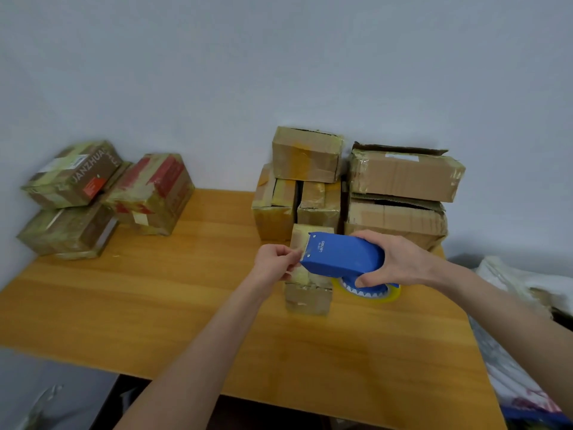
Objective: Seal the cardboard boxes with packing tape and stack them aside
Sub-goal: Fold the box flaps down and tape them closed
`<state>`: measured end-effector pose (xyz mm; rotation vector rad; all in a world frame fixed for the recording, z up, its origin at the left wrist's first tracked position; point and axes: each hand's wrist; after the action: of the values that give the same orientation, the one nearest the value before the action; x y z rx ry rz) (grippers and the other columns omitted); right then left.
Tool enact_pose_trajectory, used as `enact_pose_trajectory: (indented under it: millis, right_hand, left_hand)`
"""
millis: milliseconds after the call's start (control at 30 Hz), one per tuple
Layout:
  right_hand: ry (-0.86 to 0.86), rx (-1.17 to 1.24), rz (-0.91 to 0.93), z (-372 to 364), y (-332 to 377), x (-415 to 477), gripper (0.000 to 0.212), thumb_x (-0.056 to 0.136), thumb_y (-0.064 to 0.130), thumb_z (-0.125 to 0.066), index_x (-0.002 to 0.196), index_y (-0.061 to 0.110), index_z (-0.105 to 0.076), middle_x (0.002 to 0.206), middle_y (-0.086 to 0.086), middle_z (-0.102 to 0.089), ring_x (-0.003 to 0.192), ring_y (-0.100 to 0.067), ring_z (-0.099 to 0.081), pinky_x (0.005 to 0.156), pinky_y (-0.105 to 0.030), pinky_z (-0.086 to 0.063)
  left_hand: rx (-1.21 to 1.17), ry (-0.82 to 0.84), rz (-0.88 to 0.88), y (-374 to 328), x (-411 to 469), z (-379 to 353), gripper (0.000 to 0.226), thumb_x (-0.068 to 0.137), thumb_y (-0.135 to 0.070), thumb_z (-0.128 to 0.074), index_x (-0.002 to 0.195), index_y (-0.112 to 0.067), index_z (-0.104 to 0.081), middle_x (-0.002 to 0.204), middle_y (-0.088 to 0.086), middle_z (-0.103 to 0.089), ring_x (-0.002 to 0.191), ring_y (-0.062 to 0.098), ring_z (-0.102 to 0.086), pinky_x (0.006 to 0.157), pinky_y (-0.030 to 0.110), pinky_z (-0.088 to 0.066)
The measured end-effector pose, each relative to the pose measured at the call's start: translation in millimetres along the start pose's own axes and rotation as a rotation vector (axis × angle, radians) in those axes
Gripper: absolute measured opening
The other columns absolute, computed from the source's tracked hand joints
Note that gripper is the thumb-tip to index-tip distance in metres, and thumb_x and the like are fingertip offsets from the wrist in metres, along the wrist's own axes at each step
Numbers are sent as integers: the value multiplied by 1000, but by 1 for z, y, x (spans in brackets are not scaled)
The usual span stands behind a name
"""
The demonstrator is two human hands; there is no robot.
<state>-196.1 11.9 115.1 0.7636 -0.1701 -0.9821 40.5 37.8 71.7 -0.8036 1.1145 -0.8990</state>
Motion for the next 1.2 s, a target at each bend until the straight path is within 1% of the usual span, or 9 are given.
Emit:
enact_pose_trajectory:
  millis: [300,533,600,767,933,1000,1100,1167,1200]
  right_hand:
    - [47,-69,-88,2,-38,-30,69,52,59,-63,118,48,-42,108,20,-58,96,-4,-59,82,-28,-52]
    - [52,-90,-135,-13,-58,-28,62,75,27,-79,122,40,-40,105,18,-55,92,-2,-57,75,-20,-47]
    - [50,-107,-147,-16,-62,-25,62,76,27,-78,123,40,-39,104,20,-54,92,-2,-56,75,-20,-48]
    - [89,-158,-191,-25,-75,-17,67,70,37,-77,124,43,-38,108,13,-58,95,-9,-58,83,-34,-53]
    - [133,-177,-235,-40,-77,-9,67,73,34,-74,123,46,-31,98,13,-55,87,-9,-56,70,-27,-48]
    - [146,-156,-254,-44,-78,-6,68,71,35,-74,122,47,-30,100,11,-55,88,-10,-56,72,-28,-49]
    - [161,-137,-273,-46,-77,-2,74,67,37,-72,131,41,-35,104,8,-56,93,-13,-57,81,-36,-53]
    - [165,-132,-279,-45,-77,-3,75,69,35,-73,133,39,-34,104,8,-55,94,-15,-56,80,-34,-52]
    - [161,-138,-275,-46,-77,-3,74,71,34,-74,133,39,-34,104,9,-54,94,-15,-56,79,-32,-51]
  left_hand:
    - [1,-111,72,47,-3,48,20,91,-20,-66,77,-7,-61,68,1,-56,65,12,-50,53,21,-46]
    - [41,-128,91,58,6,34,20,91,-20,-66,76,-6,-60,68,2,-54,63,13,-49,51,21,-45]
    - [57,-136,91,60,9,31,21,91,-19,-65,74,-8,-60,67,2,-54,63,13,-49,52,22,-46]
    - [81,-137,102,66,18,25,23,92,-18,-64,72,-9,-59,69,4,-57,63,13,-48,53,24,-45]
    - [125,-116,142,73,24,20,27,92,-24,-64,71,-9,-57,70,4,-55,65,14,-49,55,25,-47]
    - [141,-98,128,77,25,17,29,93,-26,-63,69,-9,-57,69,4,-55,65,14,-49,57,26,-47]
    - [179,-77,101,77,24,12,25,96,-27,-58,83,-7,-62,81,6,-62,71,14,-51,58,25,-48]
    - [310,-65,92,77,26,14,32,97,-33,-54,108,-6,-64,97,12,-66,72,13,-53,52,22,-47]
    - [424,-51,90,77,27,17,41,96,-40,-53,123,-11,-59,109,16,-65,72,14,-55,48,21,-47]
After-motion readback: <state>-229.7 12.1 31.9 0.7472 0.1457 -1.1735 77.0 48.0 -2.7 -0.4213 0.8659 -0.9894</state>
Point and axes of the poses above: each hand's wrist, its own x-axis towards the middle knuckle, its own z-axis out of the back of the hand, y = z × x
